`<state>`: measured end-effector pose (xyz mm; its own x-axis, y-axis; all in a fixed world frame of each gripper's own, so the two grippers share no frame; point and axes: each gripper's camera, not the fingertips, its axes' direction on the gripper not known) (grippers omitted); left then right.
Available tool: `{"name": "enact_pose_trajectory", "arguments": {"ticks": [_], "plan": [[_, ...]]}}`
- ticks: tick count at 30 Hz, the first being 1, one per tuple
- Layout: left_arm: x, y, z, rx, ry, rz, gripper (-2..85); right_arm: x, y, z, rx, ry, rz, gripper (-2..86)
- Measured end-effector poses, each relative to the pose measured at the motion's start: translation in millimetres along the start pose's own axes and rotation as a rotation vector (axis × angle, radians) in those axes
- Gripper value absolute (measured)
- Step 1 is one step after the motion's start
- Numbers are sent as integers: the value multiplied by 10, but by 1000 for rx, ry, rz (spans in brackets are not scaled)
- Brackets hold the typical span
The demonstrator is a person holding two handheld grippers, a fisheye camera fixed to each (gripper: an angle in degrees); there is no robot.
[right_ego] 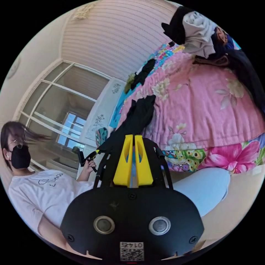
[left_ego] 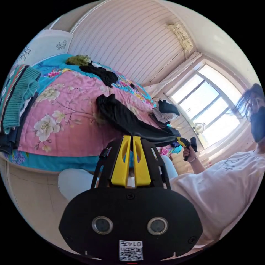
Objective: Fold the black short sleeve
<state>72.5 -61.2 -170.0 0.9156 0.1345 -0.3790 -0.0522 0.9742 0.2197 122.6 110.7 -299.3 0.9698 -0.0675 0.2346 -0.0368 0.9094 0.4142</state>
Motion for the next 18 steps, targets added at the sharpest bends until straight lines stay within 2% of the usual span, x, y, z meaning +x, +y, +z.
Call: {"name": "enact_pose_trajectory", "arguments": {"ticks": [5,8,11,13,17,18], "plan": [[750,-366,-1090,255,113,235,-10,-1134,-157,-929,181,-287,-382,2],[1199,-661,-1620,396,128,370,-10,-1805,-350,-1310,236,-326,-557,2],[1435,-1002,-1828,479,35,449,-9,-2251,-668,-1440,256,-295,-668,2],[1454,-1251,-1761,462,-20,477,-8,-2343,-939,-1374,246,-194,-670,2],[1163,-1949,-1081,295,-162,433,-9,-2060,-1755,-815,124,18,-510,3],[1062,-2141,-808,253,-257,422,-9,-1998,-1874,-709,111,62,-485,2]]}}
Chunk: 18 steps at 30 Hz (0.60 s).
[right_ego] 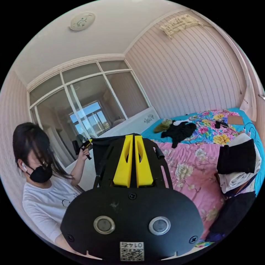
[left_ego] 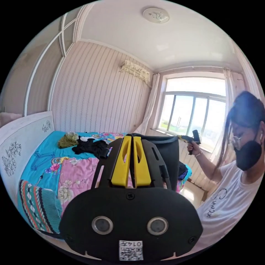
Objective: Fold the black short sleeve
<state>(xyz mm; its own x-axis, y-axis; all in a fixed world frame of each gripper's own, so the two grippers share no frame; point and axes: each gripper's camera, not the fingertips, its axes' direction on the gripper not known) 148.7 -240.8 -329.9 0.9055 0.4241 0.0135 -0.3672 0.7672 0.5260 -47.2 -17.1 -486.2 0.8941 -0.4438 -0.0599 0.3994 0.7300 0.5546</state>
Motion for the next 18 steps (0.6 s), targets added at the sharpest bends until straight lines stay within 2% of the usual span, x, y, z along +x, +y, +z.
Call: {"name": "enact_pose_trajectory", "arguments": {"ticks": [2,5,7,9,11,13,15,18], "plan": [[-149,-174,481,-81,-53,-25,-10,380,-293,413,-22,145,105,2],[-403,-702,893,-84,-27,-146,-10,575,-799,643,98,173,192,2],[-351,-1082,866,-8,-77,-81,-10,431,-1147,609,190,241,142,1],[-178,-1414,692,120,-134,20,-10,188,-1395,487,313,212,63,2],[-110,-1479,591,171,-124,52,-10,-155,-1522,328,429,162,-67,2],[-91,-1387,563,166,-134,82,-10,-329,-1442,261,467,137,-149,2],[-141,-1044,653,70,-143,100,-10,-392,-1230,269,457,126,-201,2],[-319,-278,839,-106,-96,38,-10,-244,-663,475,327,56,-199,2]]}}
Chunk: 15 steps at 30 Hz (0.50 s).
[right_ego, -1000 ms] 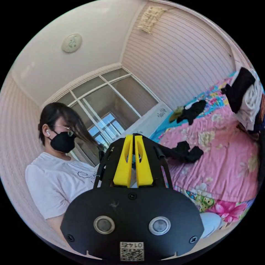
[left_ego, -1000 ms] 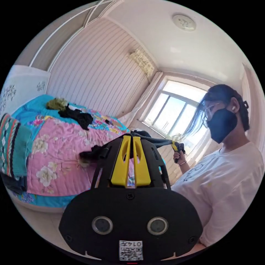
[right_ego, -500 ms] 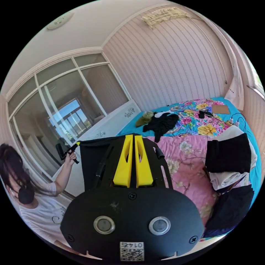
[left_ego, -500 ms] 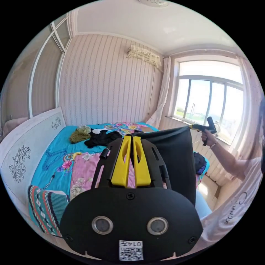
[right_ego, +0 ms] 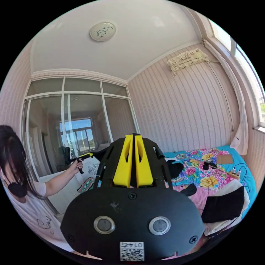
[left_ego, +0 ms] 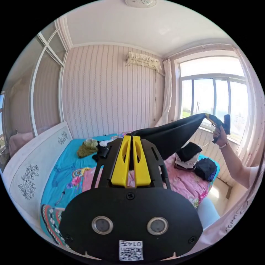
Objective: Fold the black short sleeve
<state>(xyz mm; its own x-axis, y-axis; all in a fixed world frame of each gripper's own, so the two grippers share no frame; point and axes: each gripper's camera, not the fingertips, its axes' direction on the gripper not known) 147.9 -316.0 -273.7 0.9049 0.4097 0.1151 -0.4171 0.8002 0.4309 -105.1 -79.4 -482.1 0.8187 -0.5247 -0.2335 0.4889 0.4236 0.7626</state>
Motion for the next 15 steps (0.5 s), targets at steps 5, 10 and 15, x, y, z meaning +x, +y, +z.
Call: {"name": "enact_pose_trajectory", "arguments": {"ticks": [5,10,15], "plan": [[-225,1572,572,-264,54,-157,-10,194,1732,208,-340,49,187,2],[-397,2935,1105,-487,58,-420,-10,405,3200,582,-657,140,480,2],[-396,3475,1258,-625,26,-479,-10,421,3975,842,-869,154,651,2]]}}
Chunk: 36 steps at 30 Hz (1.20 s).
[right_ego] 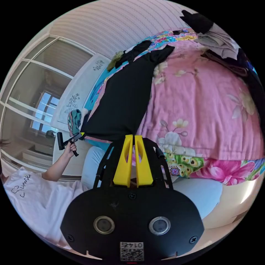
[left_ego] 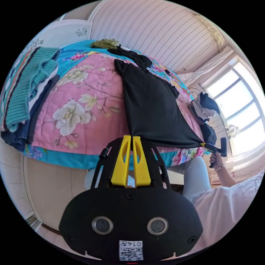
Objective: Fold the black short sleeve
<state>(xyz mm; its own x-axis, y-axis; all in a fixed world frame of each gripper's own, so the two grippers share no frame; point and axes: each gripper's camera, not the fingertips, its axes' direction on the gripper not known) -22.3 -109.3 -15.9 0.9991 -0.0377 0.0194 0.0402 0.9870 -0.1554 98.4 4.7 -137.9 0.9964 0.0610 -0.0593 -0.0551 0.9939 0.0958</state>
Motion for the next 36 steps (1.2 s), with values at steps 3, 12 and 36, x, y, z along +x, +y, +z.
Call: {"name": "enact_pose_trajectory", "arguments": {"ticks": [3,12,36], "plan": [[35,86,73,-44,-72,66,-10,17,27,251,-105,34,24,2],[115,307,444,-134,-90,135,-10,-9,52,621,-244,112,30,2],[516,632,294,40,-143,220,-8,-117,91,797,-211,214,6,10]]}}
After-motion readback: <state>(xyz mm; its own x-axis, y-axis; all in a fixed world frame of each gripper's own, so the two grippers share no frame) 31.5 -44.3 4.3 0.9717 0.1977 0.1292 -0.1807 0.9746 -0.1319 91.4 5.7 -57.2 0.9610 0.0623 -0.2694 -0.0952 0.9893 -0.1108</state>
